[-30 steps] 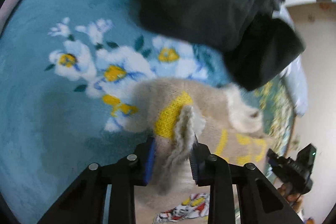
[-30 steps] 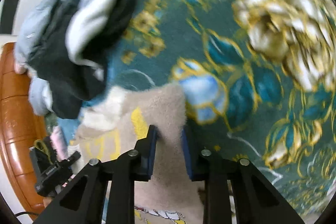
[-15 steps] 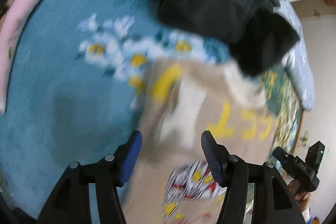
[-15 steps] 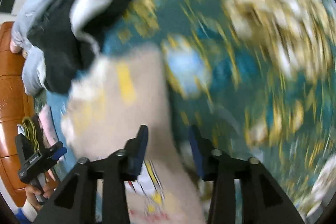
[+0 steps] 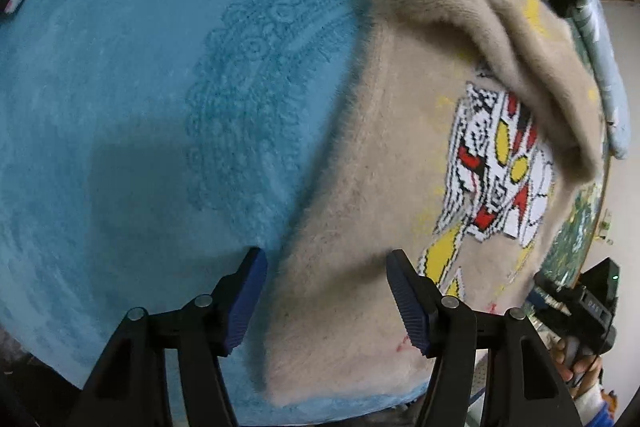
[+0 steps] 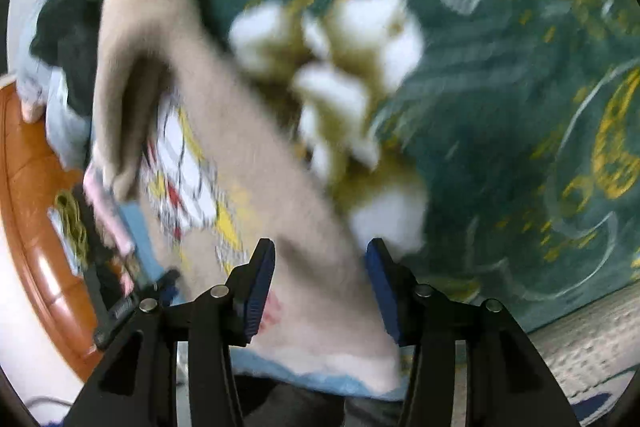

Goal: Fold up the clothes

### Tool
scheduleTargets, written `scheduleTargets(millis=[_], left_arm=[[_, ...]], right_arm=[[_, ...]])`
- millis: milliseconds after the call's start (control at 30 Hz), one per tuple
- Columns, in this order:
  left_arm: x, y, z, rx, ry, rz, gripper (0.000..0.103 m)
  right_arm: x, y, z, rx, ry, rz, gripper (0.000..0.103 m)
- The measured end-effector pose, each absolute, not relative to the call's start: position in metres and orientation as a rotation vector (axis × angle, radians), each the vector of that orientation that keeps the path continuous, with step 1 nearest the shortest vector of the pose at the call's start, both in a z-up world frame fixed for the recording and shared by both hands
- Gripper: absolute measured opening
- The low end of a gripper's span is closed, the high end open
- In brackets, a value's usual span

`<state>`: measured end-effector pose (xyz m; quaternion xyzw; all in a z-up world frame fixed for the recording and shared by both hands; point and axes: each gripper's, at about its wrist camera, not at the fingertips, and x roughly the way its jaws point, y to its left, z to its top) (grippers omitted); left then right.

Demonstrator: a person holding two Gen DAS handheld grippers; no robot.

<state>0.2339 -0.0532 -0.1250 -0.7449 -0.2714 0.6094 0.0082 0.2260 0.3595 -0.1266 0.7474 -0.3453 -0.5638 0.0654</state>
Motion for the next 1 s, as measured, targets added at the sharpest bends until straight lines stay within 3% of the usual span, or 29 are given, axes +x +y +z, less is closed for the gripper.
scheduleTargets(millis=[100, 267, 367, 400, 567, 800, 1000], left_arm=[[0.254, -0.048, -0.132, -2.352, -0.88, 1.803, 0.064], [0.292, -0.036, -0.144, -2.403, -0.915, 1.627, 0.06], [0.307, -0.033, -0.141, -2.415, -0.915, 1.625, 0.028], [0.309, -0.034, -0.137, -2.399, -0.94, 1.63, 0.011], [0.299, -0.04, -0.104, -2.211, -1.07, 1.669, 0.01], [0.193, -0.077, -0.068, -1.944, -1.372, 1.798, 0.01], [0.088, -0.115, -0.052, -1.813, -1.587, 1.871, 0.01]], right_arm=[[0.246, 0.344, -0.128, 2.264, -0.998, -1.657, 0.049], [0.269, 0.338, -0.122, 2.257, -1.056, -1.649, 0.038], [0.276, 0.342, -0.117, 2.261, -1.079, -1.658, 0.027], [0.274, 0.343, -0.114, 2.247, -1.096, -1.661, 0.018], [0.258, 0.347, -0.088, 2.117, -1.202, -1.693, 0.012], [0.168, 0.349, -0.041, 1.799, -1.486, -1.794, 0.012], [0.08, 0.353, -0.039, 1.808, -1.639, -1.793, 0.012]])
